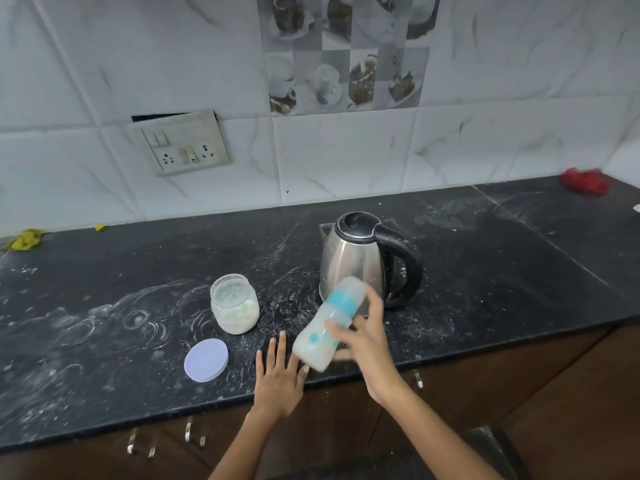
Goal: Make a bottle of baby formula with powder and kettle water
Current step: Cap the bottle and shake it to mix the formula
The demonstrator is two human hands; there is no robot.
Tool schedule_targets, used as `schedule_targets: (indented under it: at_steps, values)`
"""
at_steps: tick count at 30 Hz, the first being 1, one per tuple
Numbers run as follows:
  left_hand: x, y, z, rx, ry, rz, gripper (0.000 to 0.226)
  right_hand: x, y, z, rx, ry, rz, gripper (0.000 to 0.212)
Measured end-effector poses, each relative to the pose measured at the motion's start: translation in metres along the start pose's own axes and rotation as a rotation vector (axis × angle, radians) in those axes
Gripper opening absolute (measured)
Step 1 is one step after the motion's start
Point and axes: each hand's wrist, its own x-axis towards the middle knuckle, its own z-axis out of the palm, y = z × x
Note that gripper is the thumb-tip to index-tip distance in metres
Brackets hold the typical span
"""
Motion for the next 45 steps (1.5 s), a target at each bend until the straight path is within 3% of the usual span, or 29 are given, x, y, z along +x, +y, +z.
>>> schedule_targets:
  at_steps: [2,7,9,11,15,17,19,21,23,25,27,28,31,32,34,36,39,41,43,45]
  values:
    - [0.001,0.004,-0.001,-0.038,-0.090,-0.004,0.054,0.009,-0.004,-0.004,0.146,0.133,-0.036,0.078]
    - [-0.004,0.003,-0.004,-0.038,-0.050,-0.014,0.053,-0.005,-0.001,0.004,-0.073,-0.085,0.035,0.082]
    - [-0.005,0.005,-0.005,-0.045,-0.071,-0.017,0.051,0.004,-0.003,0.002,0.071,0.073,-0.046,0.078]
    - [-0.002,0.006,-0.004,-0.054,-0.084,-0.019,0.050,0.009,-0.008,0.003,0.116,0.124,-0.034,0.077]
    - [-0.004,0.005,-0.004,-0.030,-0.077,-0.019,0.071,-0.007,-0.003,0.010,-0.093,-0.120,0.057,0.080]
    - [-0.007,0.007,-0.006,-0.033,-0.039,-0.012,0.049,0.002,-0.003,0.006,0.027,0.009,-0.030,0.078]
    - [-0.003,0.009,-0.005,-0.060,-0.143,-0.025,0.056,0.010,-0.007,0.005,0.112,0.097,-0.041,0.078]
    - [-0.006,0.006,-0.007,-0.033,-0.135,-0.035,0.053,0.004,-0.003,0.006,-0.018,-0.027,0.021,0.078]
    - [-0.007,0.006,-0.009,-0.051,-0.149,-0.030,0.065,-0.007,-0.003,0.009,-0.104,-0.133,0.056,0.079]
    - [-0.006,0.004,-0.011,-0.051,-0.081,-0.019,0.055,0.000,-0.006,0.006,0.020,0.012,-0.025,0.077]
    - [-0.006,0.006,-0.015,-0.116,-0.160,-0.056,0.070,0.011,-0.012,0.001,0.189,0.168,-0.056,0.075]
    - [-0.008,0.007,-0.020,-0.120,-0.160,-0.073,0.073,0.011,-0.013,0.001,0.178,0.163,-0.025,0.075]
    - [-0.007,0.006,-0.022,-0.096,-0.149,-0.041,0.071,-0.005,-0.008,0.006,-0.033,-0.065,0.061,0.076]
    - [-0.007,0.007,-0.026,-0.113,-0.145,-0.030,0.074,-0.008,-0.009,0.006,-0.024,-0.067,0.044,0.074]
    - [-0.006,0.008,-0.024,-0.076,-0.096,0.005,0.092,0.002,-0.012,0.003,0.153,0.105,-0.038,0.070]
    - [-0.008,0.008,-0.021,-0.071,-0.196,-0.003,0.106,0.007,-0.018,0.001,0.224,0.142,-0.030,0.072]
    - [-0.007,0.007,-0.020,-0.089,-0.203,0.010,0.071,-0.008,-0.011,0.004,-0.049,-0.101,0.058,0.074]
    - [-0.006,0.007,-0.021,-0.097,-0.184,0.008,0.062,-0.009,-0.013,0.005,0.012,-0.064,-0.003,0.072]
    - [-0.006,0.009,-0.025,-0.095,-0.193,0.015,0.095,0.004,-0.022,0.002,0.259,0.125,-0.056,0.069]
    - [-0.009,0.008,-0.025,-0.102,-0.222,-0.010,0.106,0.008,-0.030,0.001,0.264,0.128,-0.029,0.068]
